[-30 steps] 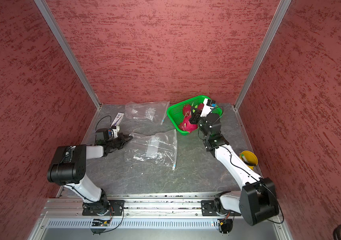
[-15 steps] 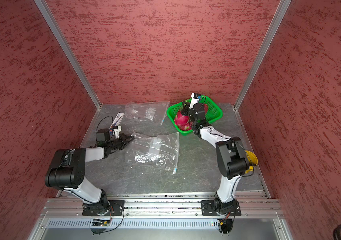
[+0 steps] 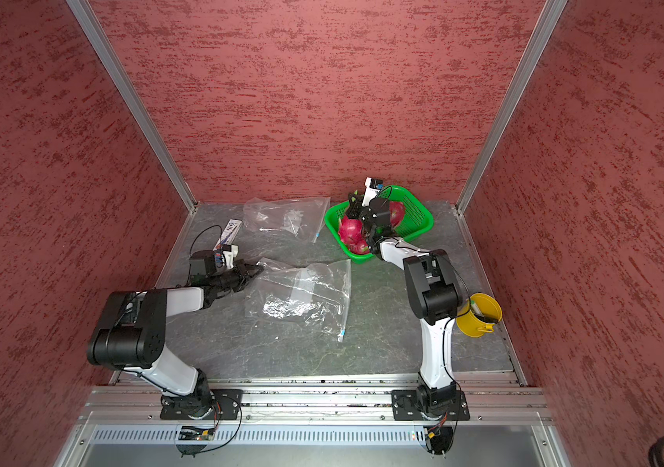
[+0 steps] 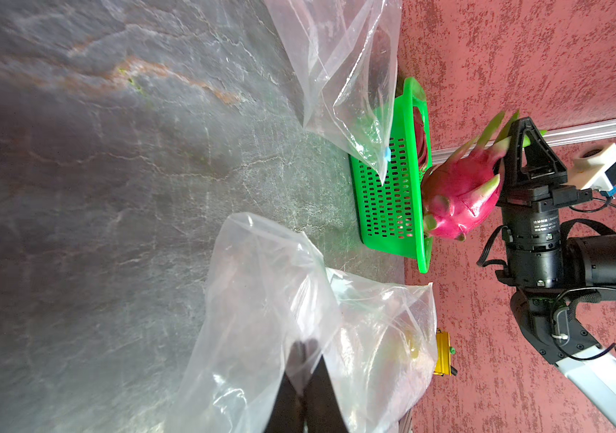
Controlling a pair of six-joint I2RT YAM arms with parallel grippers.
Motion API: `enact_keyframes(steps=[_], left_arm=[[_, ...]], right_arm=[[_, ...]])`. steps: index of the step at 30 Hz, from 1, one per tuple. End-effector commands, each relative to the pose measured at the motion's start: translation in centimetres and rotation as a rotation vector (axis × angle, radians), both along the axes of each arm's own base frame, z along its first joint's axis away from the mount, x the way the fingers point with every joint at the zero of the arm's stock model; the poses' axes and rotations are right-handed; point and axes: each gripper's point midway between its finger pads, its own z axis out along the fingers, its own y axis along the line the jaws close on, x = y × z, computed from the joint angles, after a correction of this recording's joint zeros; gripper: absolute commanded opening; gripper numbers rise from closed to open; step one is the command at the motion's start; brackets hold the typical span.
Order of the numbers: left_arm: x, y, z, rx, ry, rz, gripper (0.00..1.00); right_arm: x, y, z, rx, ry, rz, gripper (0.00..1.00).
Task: Open the zip-top bag and take out the dragon fruit
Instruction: Place the dragon fruit in the basket.
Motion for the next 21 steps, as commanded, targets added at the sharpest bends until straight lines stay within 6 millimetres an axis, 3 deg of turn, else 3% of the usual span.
enact_keyframes(steps=[1,9,21], left_arm=[[-0.3,-0.4,0.5,-0.009,-0.012,-0.016,0.00],[-0.4,-0.4,0.5,-0.005,-0.013,-0.015,0.00],[-0.4,-0.3,1.0,-0.005,-0.020,-0.016,0.00]], right_arm=[[0.5,0.3,2.0,0.021,-0.050,0.019,0.00],[0.7,0.4,3.0,0.028,-0.080,0.021,0.00],[1.6,1.2,-3.1,0.011,0.025,0.056,0.00]])
